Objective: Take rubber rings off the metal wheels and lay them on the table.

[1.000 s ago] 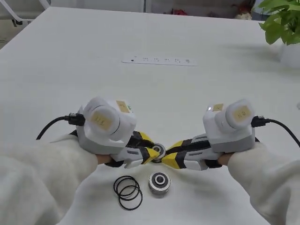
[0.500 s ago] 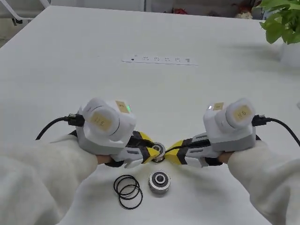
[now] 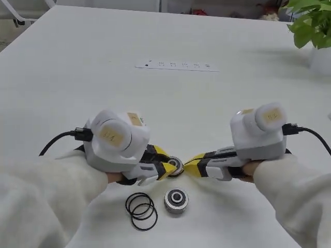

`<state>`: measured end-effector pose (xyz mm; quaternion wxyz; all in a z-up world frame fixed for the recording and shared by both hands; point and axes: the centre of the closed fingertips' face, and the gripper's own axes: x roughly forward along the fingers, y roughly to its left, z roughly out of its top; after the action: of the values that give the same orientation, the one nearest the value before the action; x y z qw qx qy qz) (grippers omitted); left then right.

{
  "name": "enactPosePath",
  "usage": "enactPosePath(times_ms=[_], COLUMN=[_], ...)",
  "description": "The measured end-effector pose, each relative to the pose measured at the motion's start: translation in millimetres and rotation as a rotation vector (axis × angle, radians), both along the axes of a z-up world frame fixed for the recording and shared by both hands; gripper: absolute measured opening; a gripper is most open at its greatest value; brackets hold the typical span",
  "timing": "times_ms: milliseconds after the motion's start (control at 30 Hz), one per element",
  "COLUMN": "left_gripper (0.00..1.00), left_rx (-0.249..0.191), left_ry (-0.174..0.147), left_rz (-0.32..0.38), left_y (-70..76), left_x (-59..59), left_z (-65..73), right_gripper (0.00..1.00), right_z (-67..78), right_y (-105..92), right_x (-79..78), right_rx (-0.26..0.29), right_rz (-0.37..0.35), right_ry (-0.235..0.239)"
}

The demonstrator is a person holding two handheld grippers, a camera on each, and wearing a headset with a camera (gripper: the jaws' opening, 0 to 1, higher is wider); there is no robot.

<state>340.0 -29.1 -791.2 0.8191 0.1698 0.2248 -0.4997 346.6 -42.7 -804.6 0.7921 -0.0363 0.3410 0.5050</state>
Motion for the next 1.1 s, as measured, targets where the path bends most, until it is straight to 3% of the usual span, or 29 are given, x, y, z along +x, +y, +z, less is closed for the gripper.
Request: enactPosePath(times_ms=[100,200,1100], left_gripper=[0.14,0.14,0.14], left_rx=[-0.004,-0.008,0.003], left_ry=[-0.003,-0.004,-0.014], left_rz=[0.006,0.012,0.014], left_y=[0.1,0.2,-0.6], left_x=[0.1,0.4,2.1], left_z=[-0.1,-0.2,-0.7], right_gripper=[0.00,0.00,0.00], right_z=[1.4,10.0,15.2], right_y=[1.2,4.5,9.4], right_x=[-1.0,-0.4,-3.0], right_rx=[0.008,0.054,0.049], right_rz=[-0.009,-0.028,-0.017], right_ry=[0.006,0.018,0.014])
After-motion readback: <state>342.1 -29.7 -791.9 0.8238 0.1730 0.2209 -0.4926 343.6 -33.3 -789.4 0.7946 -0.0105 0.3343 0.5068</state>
